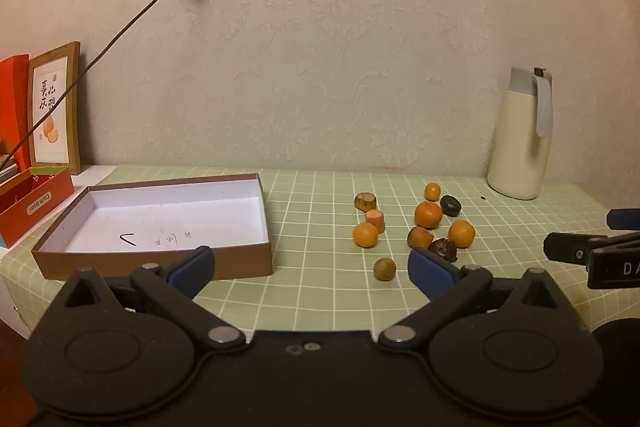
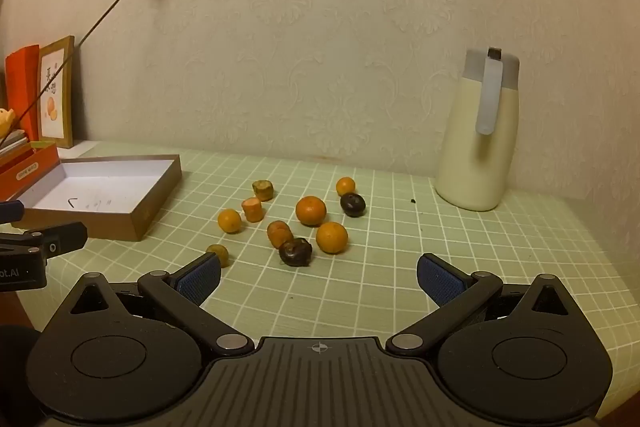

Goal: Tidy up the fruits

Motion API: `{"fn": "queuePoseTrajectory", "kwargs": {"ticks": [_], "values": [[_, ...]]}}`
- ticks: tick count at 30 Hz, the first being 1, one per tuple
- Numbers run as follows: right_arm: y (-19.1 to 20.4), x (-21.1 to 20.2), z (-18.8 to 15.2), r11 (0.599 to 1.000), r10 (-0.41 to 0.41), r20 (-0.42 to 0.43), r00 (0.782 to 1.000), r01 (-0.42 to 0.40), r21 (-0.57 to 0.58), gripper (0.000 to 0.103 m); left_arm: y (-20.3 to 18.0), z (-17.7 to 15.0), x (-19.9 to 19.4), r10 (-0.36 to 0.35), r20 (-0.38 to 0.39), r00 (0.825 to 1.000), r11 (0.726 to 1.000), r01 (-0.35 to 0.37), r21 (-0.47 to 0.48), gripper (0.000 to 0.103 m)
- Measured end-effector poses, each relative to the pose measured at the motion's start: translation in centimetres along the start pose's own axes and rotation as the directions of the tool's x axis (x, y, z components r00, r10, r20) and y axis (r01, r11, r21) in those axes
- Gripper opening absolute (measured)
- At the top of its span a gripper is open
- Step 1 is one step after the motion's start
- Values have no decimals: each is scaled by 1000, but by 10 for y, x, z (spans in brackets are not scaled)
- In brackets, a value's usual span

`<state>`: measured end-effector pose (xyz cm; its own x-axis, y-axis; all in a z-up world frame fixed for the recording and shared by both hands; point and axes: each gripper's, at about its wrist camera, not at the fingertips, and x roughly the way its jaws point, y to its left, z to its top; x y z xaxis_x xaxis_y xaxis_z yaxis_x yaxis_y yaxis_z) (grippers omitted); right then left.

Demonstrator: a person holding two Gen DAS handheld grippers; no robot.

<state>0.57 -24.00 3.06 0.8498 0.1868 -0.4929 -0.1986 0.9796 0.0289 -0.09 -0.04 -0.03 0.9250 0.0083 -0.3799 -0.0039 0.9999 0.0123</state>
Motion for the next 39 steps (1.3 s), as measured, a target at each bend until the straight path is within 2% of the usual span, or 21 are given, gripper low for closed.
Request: {"fn": "queuePoseTrajectory", "kwargs": {"ticks": [39], "values": [[1,3,-2,1000,1,-6,1000,-1,0,103,-1,-1,4,-12,-21,1000,1000,12,-2,97]]}}
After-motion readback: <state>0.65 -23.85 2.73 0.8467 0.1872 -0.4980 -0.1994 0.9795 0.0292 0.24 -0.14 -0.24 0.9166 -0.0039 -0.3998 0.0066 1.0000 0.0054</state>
